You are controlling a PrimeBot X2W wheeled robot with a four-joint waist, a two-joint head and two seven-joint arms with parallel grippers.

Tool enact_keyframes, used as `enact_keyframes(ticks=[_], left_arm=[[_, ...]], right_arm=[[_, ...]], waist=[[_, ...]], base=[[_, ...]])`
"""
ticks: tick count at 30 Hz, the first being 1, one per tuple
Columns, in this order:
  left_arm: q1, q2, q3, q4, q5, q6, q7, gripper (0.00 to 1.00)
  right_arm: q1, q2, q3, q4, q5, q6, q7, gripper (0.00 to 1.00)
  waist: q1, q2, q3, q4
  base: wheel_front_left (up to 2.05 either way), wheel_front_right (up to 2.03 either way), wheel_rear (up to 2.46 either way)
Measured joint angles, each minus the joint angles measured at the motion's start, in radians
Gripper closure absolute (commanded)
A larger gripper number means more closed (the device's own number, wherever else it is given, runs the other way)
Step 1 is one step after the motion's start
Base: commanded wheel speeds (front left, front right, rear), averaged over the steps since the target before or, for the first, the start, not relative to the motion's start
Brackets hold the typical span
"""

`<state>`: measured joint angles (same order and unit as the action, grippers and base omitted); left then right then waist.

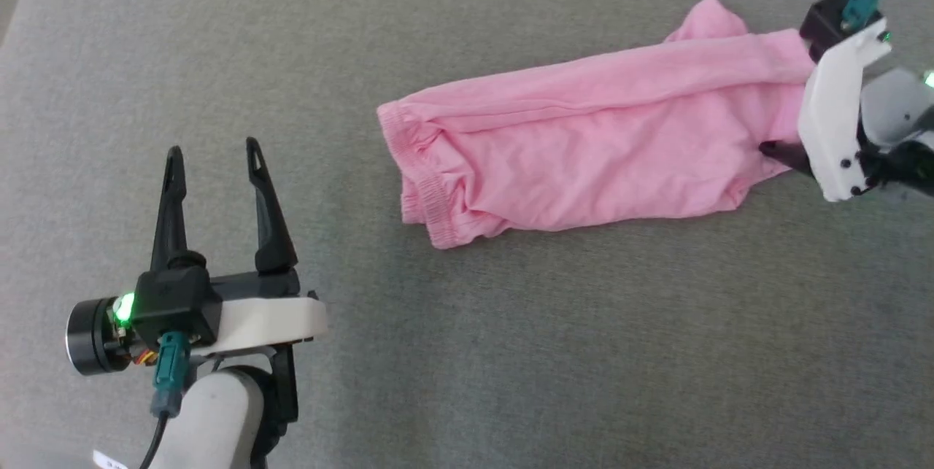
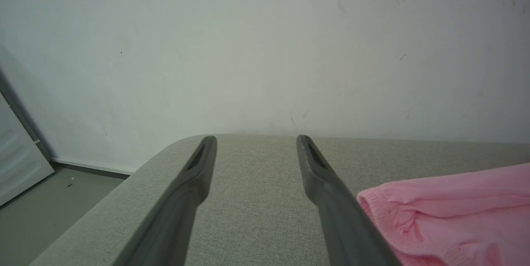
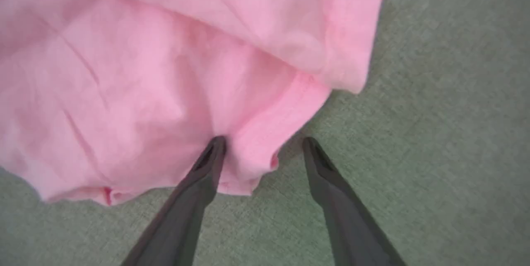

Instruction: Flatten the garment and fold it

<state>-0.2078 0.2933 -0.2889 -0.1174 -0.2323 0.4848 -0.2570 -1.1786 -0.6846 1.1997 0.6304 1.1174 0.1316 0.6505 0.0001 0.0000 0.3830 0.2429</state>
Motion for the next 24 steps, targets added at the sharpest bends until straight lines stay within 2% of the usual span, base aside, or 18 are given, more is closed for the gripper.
enact_keyframes(ticks=[6, 8, 11, 14, 17, 20, 24], left_arm=[[0.004, -0.042, 0.065, 0.017, 0.042, -0.074, 0.000, 0.00], [0.004, -0.046, 0.086, 0.026, 0.053, -0.098, 0.000, 0.00], [0.003, -0.044, 0.107, 0.042, 0.063, -0.142, 0.000, 0.00], [-0.001, -0.035, 0.113, 0.065, 0.051, -0.217, 0.000, 0.00], [-0.036, 0.016, 0.104, 0.118, 0.047, -0.298, 0.002, 0.00], [-0.116, 0.086, 0.075, 0.146, 0.037, -0.391, 0.104, 0.00], [-0.230, 0.152, 0.012, 0.155, 0.012, -0.521, 0.321, 0.00]], right_arm=[[0.015, 0.002, 0.002, 0.010, -0.001, 0.000, -0.009, 0.00], [0.016, 0.003, 0.006, 0.006, -0.008, 0.000, -0.030, 1.00], [0.023, 0.012, 0.018, -0.005, -0.010, 0.000, -0.074, 1.00], [0.043, 0.021, 0.034, -0.021, -0.009, 0.000, -0.128, 1.00], [0.060, 0.010, 0.043, -0.059, -0.002, 0.000, -0.172, 1.00], [0.061, -0.008, 0.051, -0.114, 0.003, 0.000, -0.208, 1.00], [0.063, -0.039, 0.062, -0.169, 0.002, 0.000, -0.235, 1.00]], waist=[[-0.0002, 0.0000, 0.018, 0.017], [-0.0002, 0.0000, 0.015, 0.013], [0.0000, 0.0000, 0.002, 0.003], [0.0001, 0.0000, -0.023, -0.011], [0.0000, 0.0000, -0.054, -0.024], [0.0000, 0.0000, -0.082, -0.037], [-0.0001, 0.0000, -0.113, -0.054]], base=[[0.00, 0.00, 0.00], [0.00, 0.00, 0.00], [0.00, 0.00, 0.00], [0.00, 0.00, 0.00], [0.00, 0.00, 0.00], [0.00, 0.00, 0.00], [0.00, 0.00, 0.00]])
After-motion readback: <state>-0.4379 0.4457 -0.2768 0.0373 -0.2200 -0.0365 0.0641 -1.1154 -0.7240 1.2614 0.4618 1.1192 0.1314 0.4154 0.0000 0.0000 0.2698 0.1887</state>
